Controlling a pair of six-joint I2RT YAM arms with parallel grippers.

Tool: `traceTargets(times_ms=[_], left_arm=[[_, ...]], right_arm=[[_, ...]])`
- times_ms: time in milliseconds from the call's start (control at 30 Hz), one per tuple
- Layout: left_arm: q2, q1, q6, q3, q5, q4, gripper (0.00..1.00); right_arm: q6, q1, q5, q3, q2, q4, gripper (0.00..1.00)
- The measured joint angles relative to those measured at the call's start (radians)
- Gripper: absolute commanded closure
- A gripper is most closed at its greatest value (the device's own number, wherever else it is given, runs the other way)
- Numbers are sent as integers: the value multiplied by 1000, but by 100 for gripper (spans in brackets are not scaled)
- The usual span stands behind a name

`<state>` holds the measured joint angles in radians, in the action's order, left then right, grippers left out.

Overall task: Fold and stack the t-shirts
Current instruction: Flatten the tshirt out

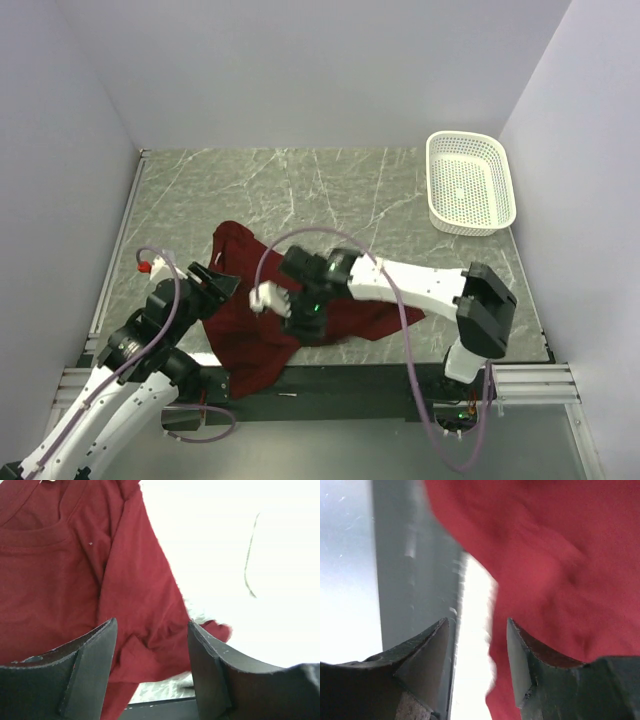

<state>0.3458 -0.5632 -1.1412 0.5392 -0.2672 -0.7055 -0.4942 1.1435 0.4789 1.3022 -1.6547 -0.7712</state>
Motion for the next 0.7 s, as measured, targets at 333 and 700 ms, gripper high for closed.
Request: traceTargets(times_ms=[333, 700], left_arm=[[10, 0, -13, -1, 7, 9, 37], [-32, 0, -66, -2, -17, -19, 40]], right_arm=[[-82, -488, 178, 141, -19, -36, 42], [49, -167, 182, 114, -271, 14, 45]])
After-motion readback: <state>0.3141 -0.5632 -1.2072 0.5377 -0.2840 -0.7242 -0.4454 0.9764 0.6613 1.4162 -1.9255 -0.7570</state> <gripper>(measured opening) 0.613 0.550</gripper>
